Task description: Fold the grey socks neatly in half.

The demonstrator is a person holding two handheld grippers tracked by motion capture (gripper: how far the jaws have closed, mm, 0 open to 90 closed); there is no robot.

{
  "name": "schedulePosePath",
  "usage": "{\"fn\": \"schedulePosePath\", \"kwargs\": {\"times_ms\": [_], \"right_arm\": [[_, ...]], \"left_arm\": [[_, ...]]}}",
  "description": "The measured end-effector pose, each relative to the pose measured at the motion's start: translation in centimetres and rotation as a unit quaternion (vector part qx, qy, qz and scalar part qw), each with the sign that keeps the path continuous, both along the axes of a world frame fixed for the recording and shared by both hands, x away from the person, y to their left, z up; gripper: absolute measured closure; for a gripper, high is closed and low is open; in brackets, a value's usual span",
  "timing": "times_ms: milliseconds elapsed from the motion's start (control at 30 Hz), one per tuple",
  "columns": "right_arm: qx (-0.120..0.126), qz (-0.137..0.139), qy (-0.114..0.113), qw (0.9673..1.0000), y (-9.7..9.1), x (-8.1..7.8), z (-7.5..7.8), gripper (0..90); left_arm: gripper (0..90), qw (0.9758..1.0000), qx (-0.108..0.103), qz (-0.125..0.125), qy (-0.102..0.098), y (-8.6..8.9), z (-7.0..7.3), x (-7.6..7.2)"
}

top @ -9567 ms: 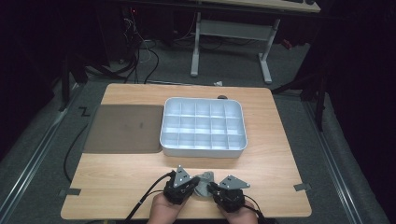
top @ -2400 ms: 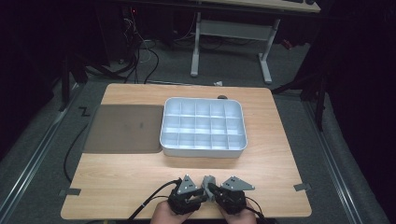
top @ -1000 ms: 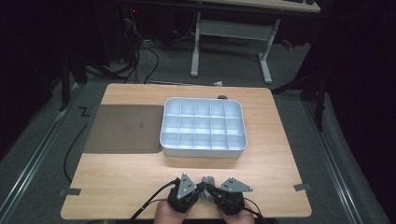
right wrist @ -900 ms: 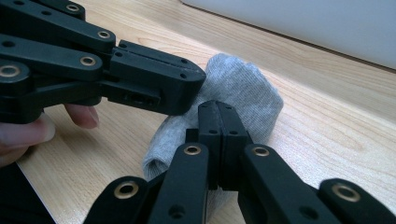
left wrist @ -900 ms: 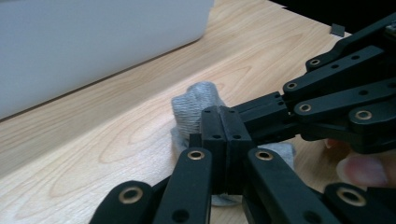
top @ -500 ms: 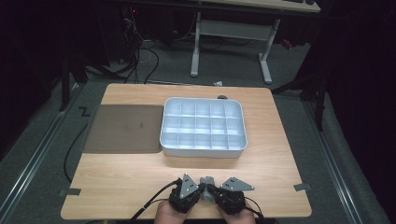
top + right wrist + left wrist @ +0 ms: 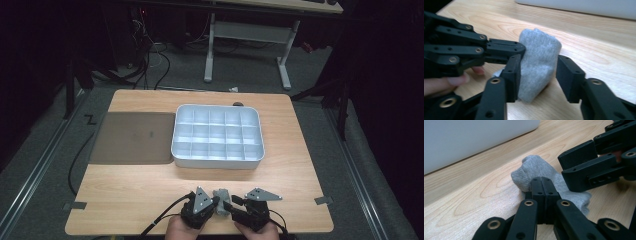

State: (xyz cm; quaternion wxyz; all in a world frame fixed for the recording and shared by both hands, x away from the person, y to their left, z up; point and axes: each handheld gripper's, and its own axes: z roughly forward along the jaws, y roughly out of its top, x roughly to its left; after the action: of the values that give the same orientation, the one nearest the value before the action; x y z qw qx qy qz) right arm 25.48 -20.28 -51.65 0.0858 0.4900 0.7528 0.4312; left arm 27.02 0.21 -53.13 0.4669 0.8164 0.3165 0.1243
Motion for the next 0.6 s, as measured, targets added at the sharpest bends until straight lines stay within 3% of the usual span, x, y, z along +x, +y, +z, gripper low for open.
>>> {"fn": "schedulePosePath", "kwargs": {"times_ms": [233,600], "right_arm": [[0.007,-0.001,0.023,0.9997,0.3,0.4,-0.6,47.4],[0.019,0.016,0.040,0.9989,0.2,0.9,-1.4,53.3]], "left_arm": [[90.0,1.0000,-0.002,-0.002,0.005,0.0,0.0,0.0],[90.0,1.0000,-0.005,-0.003,0.008,0.2,0.0,0.1]]}}
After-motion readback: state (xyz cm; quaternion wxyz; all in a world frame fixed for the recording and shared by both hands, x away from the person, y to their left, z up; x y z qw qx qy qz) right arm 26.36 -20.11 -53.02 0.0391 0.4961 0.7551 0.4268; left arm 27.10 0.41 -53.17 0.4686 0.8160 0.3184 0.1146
